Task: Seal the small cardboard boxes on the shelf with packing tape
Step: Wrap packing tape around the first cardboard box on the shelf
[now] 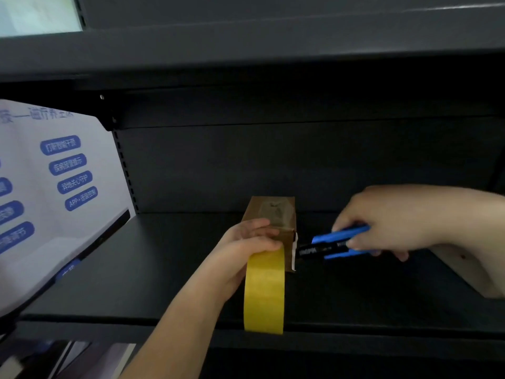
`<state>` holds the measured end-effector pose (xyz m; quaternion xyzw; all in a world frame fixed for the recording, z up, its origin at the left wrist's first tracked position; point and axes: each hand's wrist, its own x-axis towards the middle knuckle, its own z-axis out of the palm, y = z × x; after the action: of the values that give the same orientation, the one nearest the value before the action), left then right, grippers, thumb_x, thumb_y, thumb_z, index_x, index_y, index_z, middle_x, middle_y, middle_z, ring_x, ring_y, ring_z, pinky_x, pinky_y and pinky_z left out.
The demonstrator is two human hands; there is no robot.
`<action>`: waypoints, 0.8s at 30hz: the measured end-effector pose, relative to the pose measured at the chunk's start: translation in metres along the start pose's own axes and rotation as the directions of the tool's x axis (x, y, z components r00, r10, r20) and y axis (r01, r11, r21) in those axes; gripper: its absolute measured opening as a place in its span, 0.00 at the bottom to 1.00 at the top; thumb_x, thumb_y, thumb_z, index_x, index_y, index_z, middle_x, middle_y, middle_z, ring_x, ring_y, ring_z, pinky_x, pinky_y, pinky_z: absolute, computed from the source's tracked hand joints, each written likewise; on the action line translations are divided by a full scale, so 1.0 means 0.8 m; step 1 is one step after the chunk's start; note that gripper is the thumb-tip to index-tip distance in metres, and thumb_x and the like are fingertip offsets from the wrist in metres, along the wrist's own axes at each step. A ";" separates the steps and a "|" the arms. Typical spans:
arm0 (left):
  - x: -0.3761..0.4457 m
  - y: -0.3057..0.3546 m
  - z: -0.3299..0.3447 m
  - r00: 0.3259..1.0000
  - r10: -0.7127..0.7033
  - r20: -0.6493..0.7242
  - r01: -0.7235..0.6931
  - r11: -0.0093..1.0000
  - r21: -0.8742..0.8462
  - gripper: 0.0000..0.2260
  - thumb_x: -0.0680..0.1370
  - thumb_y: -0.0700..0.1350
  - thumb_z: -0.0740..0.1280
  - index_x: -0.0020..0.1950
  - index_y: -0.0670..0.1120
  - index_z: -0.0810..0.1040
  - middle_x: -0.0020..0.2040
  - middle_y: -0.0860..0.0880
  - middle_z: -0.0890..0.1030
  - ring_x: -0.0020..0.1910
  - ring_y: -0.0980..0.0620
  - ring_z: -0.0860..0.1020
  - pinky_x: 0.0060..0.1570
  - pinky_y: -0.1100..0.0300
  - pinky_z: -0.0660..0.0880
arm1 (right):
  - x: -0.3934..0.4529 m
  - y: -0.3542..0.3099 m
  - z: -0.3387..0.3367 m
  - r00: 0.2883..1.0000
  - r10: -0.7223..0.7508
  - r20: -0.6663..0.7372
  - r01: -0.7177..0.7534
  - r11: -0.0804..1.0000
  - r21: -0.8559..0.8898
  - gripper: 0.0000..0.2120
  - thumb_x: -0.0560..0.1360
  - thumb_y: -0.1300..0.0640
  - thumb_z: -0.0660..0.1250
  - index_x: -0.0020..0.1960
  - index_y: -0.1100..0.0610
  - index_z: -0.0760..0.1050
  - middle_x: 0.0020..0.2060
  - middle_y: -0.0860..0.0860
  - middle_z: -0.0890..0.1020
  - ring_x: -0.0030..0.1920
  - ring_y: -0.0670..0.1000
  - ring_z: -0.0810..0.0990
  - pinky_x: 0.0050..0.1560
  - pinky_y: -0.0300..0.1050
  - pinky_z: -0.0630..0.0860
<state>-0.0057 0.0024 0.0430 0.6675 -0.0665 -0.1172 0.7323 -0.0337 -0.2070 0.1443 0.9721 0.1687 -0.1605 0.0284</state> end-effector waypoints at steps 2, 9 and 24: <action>0.002 -0.001 -0.002 1.000 -0.002 -0.001 0.002 1.000 0.023 0.25 0.69 0.35 0.69 0.65 0.47 0.70 0.55 0.49 0.80 0.54 0.50 0.78 0.51 0.54 0.75 | 0.012 0.037 0.016 0.993 0.011 -0.114 0.016 0.973 0.232 0.07 0.77 0.54 0.62 0.51 0.45 0.77 0.34 0.51 0.82 0.27 0.45 0.79 0.32 0.41 0.77; 0.003 -0.005 -0.008 0.999 0.021 0.029 -0.023 0.997 0.076 0.26 0.70 0.37 0.69 0.66 0.49 0.68 0.56 0.49 0.79 0.53 0.51 0.79 0.47 0.56 0.76 | 0.088 0.095 0.124 0.968 0.171 -0.181 -0.115 0.952 0.285 0.09 0.77 0.49 0.62 0.53 0.48 0.79 0.45 0.46 0.79 0.45 0.44 0.77 0.45 0.39 0.73; -0.001 -0.001 -0.012 0.994 0.049 0.098 -0.062 0.988 0.139 0.34 0.61 0.46 0.73 0.66 0.51 0.67 0.53 0.48 0.80 0.44 0.56 0.83 0.38 0.64 0.77 | 0.171 -0.025 0.081 0.840 -0.193 -0.507 0.384 0.871 0.305 0.25 0.76 0.39 0.55 0.72 0.45 0.61 0.74 0.45 0.60 0.73 0.44 0.54 0.72 0.49 0.53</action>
<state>-0.0041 0.0118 0.0416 0.7094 -0.1278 -0.1232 0.6821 0.0625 -0.1518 0.0391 0.9294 0.2823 0.0415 -0.2339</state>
